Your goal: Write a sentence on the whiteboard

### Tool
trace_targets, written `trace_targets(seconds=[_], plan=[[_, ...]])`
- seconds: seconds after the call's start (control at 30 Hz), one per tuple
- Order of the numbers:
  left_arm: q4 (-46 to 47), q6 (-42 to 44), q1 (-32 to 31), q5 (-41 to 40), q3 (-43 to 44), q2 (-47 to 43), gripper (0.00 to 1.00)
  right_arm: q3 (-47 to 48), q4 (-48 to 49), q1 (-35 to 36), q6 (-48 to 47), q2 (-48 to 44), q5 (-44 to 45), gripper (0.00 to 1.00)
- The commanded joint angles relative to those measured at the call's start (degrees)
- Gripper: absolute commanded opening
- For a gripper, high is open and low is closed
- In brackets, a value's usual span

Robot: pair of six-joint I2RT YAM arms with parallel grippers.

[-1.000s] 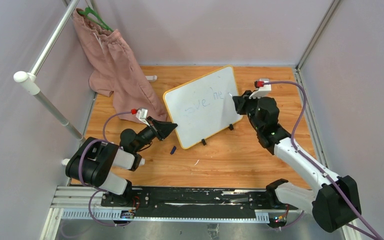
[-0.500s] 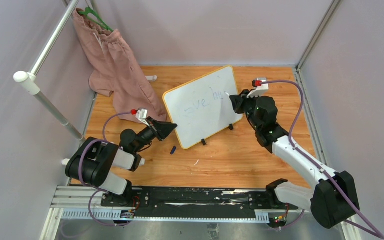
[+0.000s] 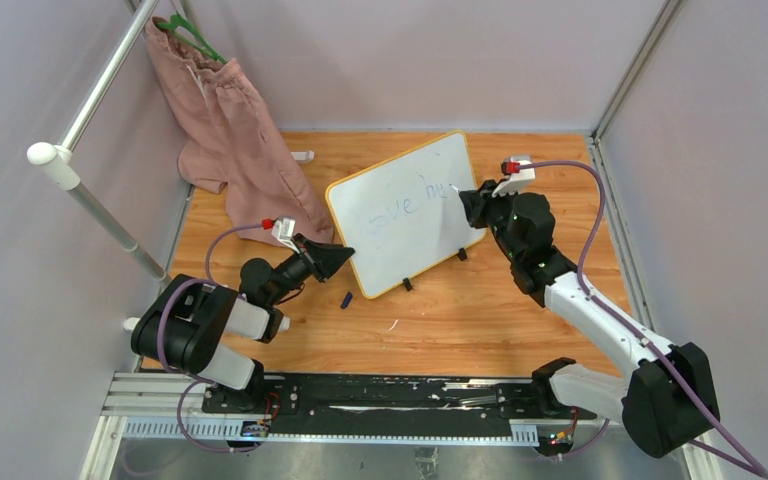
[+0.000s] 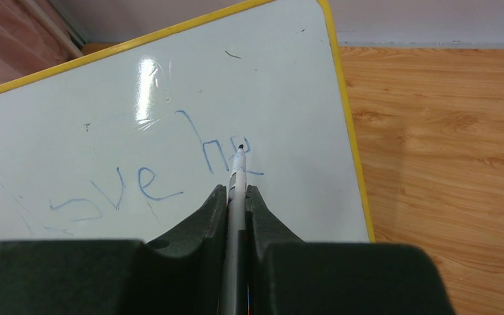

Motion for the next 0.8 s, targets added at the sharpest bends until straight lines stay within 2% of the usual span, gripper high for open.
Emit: trace_targets(seconds=[0.0,0.77], plan=[[3.52,0.42,-0.47,-0.22,-0.47,-1.01,0.0,0.4,0.99,0.93,-1.48,-1.21,0.29,0.0],[3.52,0.24,-0.47,-0.11,-0.38,-1.03,0.0,2.66,-1.46,1.32,-0.08,1.09,3.64,0.0]])
